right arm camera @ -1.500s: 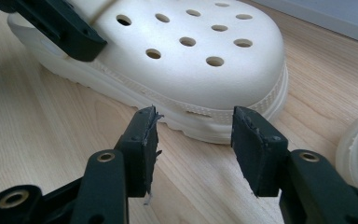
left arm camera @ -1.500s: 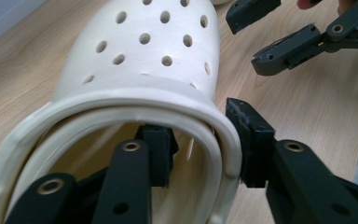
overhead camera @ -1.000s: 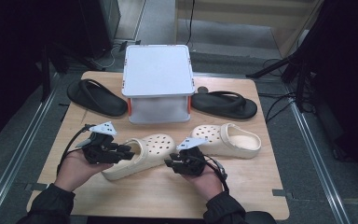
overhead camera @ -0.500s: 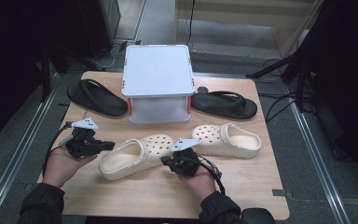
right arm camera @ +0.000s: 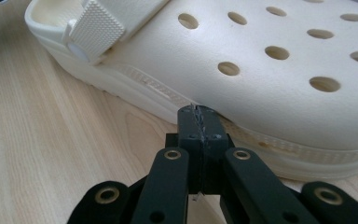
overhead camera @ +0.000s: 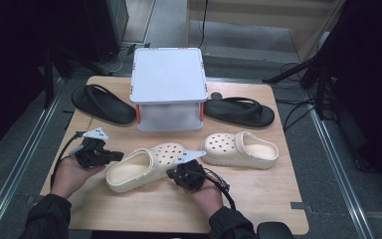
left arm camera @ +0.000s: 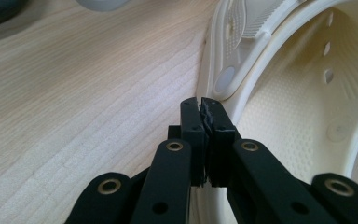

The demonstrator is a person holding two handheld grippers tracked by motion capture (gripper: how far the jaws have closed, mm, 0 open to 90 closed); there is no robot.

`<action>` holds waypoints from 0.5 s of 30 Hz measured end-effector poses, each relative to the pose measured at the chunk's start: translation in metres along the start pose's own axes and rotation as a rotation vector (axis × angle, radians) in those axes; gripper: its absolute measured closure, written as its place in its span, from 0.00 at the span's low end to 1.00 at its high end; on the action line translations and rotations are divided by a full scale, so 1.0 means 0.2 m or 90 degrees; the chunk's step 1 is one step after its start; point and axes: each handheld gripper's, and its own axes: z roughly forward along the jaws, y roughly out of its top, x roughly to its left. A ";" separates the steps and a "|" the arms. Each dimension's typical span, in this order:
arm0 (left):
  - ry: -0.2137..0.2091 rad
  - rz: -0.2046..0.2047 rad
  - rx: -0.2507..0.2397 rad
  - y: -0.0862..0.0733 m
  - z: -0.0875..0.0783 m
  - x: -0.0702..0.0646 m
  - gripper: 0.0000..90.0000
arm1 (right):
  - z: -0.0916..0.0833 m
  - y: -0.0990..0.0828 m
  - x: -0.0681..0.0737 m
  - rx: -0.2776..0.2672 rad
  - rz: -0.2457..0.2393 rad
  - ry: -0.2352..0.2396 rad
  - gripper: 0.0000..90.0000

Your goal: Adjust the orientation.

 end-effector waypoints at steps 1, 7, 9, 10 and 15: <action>0.002 0.001 0.000 0.00 0.00 0.00 0.98 | 0.00 0.00 0.00 0.000 0.000 0.000 1.00; -0.006 -0.005 -0.001 -0.01 0.00 -0.02 0.98 | 0.00 0.00 -0.01 0.003 -0.004 -0.005 1.00; -0.008 0.001 0.003 -0.02 0.00 -0.02 0.98 | 0.00 0.00 -0.01 0.003 0.004 -0.011 1.00; -0.011 0.000 0.002 -0.02 0.00 -0.03 0.98 | 0.00 0.00 -0.01 0.003 0.004 -0.011 1.00; -0.016 -0.001 0.005 -0.03 0.00 -0.05 0.97 | -0.01 0.01 -0.04 0.000 0.014 -0.022 1.00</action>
